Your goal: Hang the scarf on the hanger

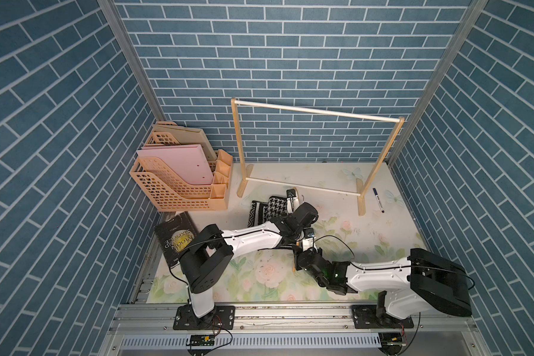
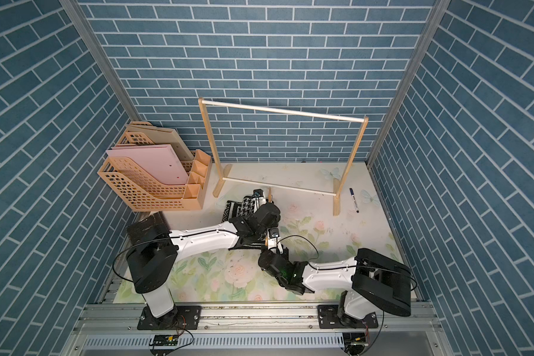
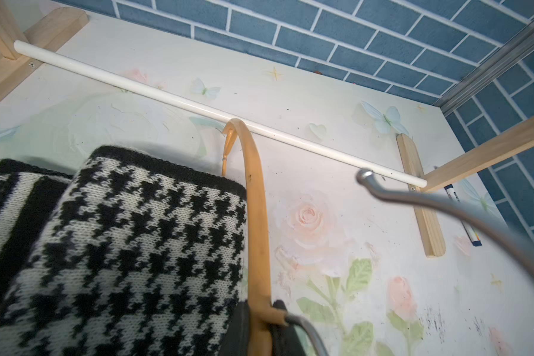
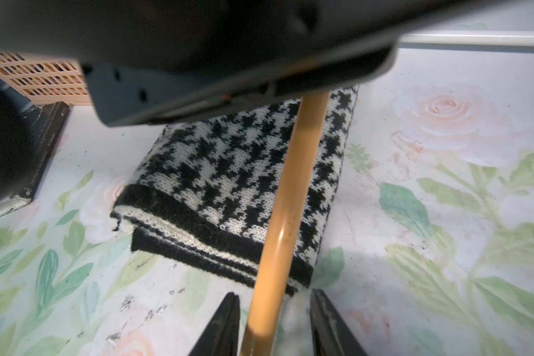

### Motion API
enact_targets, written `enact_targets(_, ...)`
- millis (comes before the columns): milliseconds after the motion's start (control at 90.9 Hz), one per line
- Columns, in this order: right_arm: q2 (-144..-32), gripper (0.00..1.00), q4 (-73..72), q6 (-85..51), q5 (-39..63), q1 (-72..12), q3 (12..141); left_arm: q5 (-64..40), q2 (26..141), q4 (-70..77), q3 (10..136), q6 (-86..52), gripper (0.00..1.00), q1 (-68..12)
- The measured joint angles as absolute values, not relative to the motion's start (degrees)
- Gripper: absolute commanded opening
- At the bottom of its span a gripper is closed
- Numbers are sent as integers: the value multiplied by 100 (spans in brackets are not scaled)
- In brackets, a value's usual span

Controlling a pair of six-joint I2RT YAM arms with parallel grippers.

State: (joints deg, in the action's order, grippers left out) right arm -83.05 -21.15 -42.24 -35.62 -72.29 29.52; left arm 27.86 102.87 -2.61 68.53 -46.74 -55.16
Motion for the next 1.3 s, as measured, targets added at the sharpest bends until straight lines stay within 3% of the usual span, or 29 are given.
enact_targets(220, -8438, 34, -2132, -4248, -3607, -7234, 3028, 2786, 10287, -255, 6851, -4676, 0, -5509)
enact_targets(363, -8545, 15, -2180, -4335, -3625, -7234, 3059, 2786, 10287, -209, 6831, -4727, 0, -5511)
enact_targets(572, -8573, 0, -2189, -4589, -3699, -7227, 3085, 2893, 10269, -134, 6770, -4810, 0, -5478)
enact_targets(605, -8573, 0, -2189, -4589, -3699, -7229, 3087, 2891, 10265, -123, 6761, -4812, 9, -5478)
enact_targets(693, -8597, 0, -2191, -4587, -3710, -7234, 3096, 2880, 10245, -99, 6733, -4799, 48, -5476)
enact_targets(737, -8604, 0, -2213, -4550, -3717, -7234, 3100, 2797, 10226, -104, 6698, -4783, 60, -5476)
enact_targets(792, -8604, 0, -2220, -4539, -3734, -7236, 3118, 2707, 10189, -110, 6584, -4772, 91, -5483)
enact_targets(814, -8606, 0, -2222, -4532, -3736, -7238, 3118, 2668, 10171, -117, 6547, -4783, 98, -5478)
enact_targets(1298, -8615, 0, -2547, -4128, -3981, -7400, 3249, 2241, 9376, -947, 6340, -4213, 100, -5413)
